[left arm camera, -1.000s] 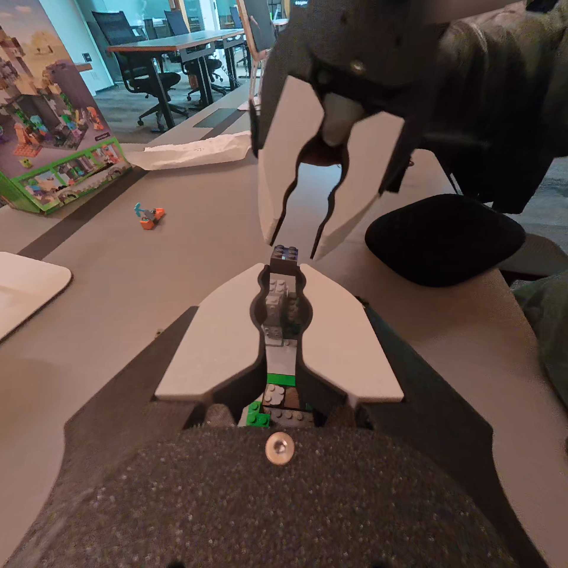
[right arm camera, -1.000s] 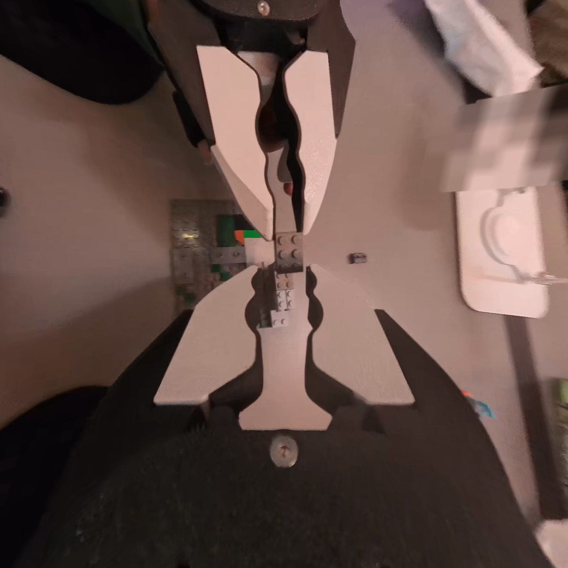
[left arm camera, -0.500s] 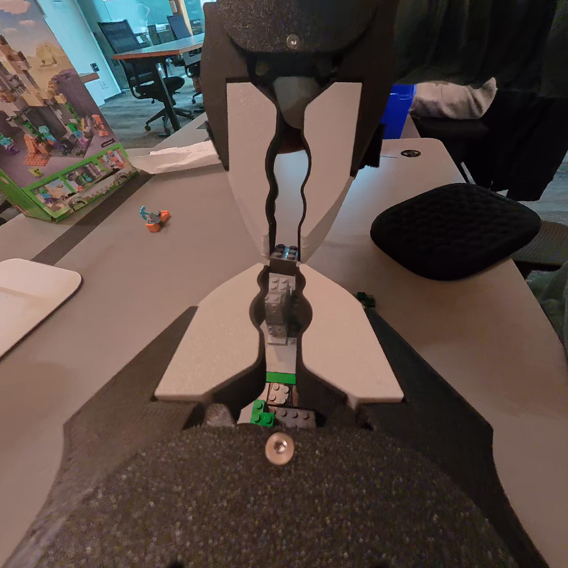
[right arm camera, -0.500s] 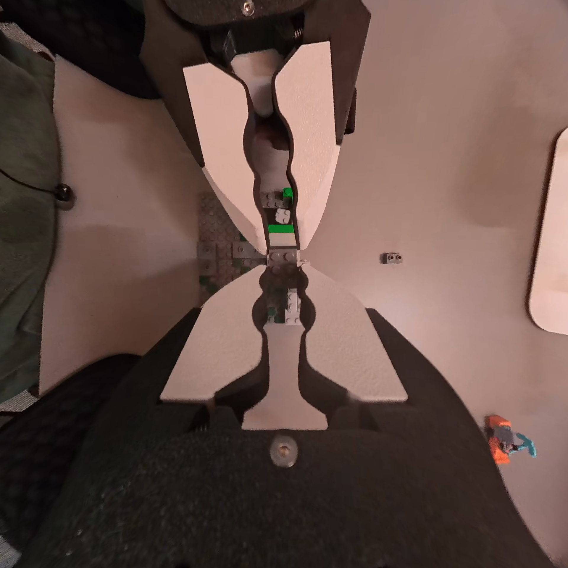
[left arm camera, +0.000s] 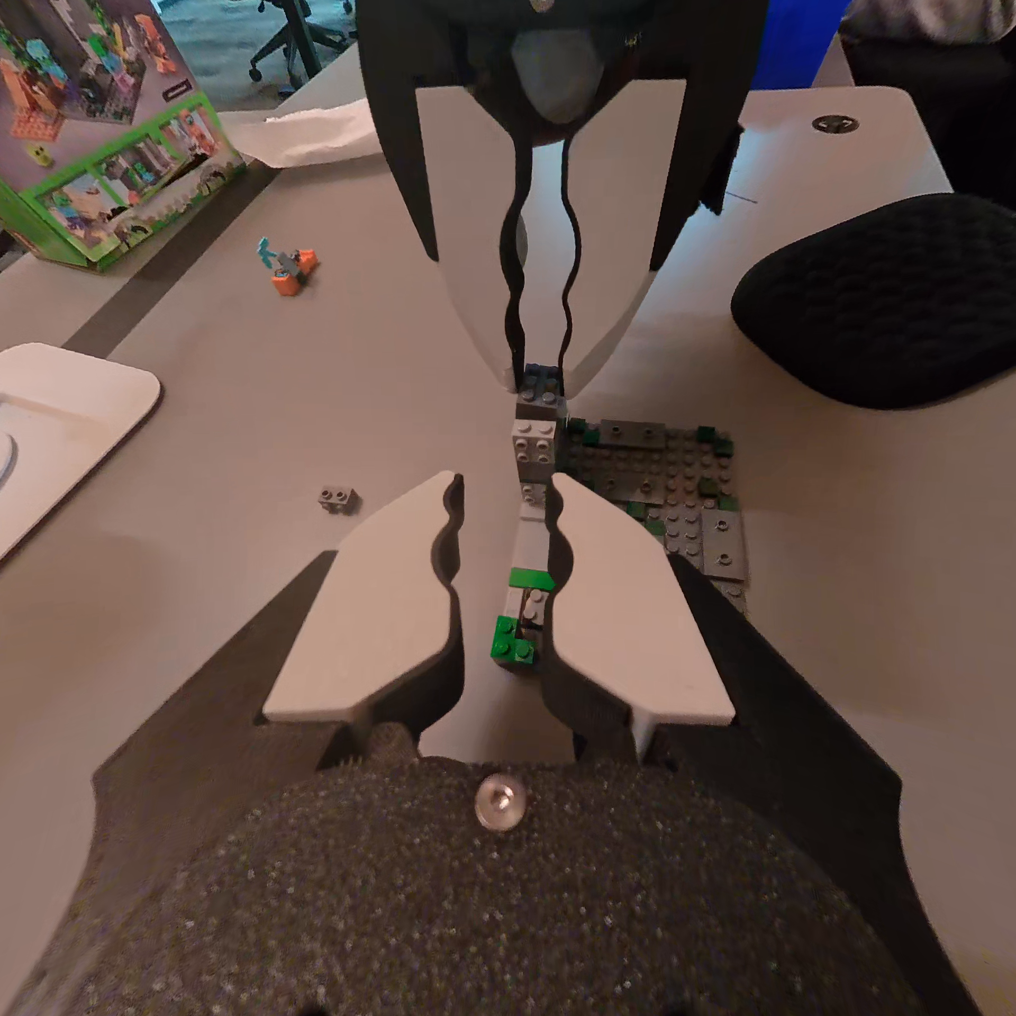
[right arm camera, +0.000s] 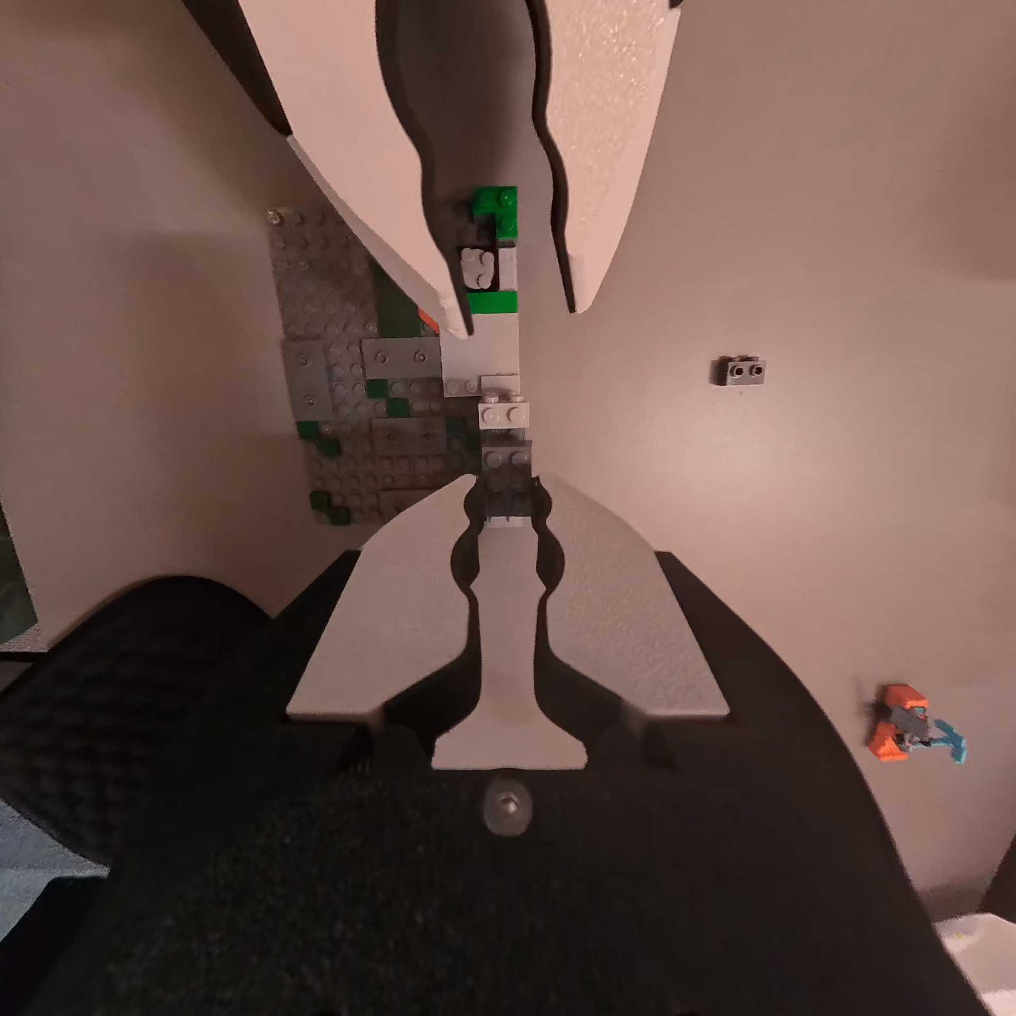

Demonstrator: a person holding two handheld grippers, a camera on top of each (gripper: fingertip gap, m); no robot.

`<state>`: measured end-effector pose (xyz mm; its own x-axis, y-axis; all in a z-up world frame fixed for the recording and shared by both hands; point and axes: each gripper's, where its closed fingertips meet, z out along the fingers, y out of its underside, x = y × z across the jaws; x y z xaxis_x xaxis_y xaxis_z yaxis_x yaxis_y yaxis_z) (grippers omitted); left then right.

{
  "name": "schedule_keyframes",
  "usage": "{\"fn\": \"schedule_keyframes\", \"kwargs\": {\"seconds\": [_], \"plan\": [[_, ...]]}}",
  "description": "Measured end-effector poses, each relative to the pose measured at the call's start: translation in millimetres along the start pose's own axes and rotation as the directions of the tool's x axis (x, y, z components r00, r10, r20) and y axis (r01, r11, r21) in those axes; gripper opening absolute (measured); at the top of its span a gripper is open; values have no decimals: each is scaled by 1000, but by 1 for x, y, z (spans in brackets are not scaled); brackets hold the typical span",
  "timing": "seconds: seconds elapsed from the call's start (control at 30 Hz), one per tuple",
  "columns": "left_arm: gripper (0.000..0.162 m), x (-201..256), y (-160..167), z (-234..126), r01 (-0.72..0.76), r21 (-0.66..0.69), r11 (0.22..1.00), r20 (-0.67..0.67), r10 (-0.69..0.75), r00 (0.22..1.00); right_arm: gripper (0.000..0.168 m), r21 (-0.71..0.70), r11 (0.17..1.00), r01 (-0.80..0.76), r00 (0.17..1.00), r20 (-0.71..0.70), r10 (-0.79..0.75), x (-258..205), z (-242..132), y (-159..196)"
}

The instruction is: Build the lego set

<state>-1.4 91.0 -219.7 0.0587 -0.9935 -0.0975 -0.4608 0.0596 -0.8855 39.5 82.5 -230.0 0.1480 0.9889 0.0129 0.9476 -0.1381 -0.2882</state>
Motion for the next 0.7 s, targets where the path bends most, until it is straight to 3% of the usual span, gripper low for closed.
{"fn": "schedule_keyframes", "kwargs": {"seconds": [0.7], "plan": [[25,6,4,3,-2,-18,1000,-23,2,1000,17,-17,1000,19,1000,12,-18,-1,9,-3]]}}
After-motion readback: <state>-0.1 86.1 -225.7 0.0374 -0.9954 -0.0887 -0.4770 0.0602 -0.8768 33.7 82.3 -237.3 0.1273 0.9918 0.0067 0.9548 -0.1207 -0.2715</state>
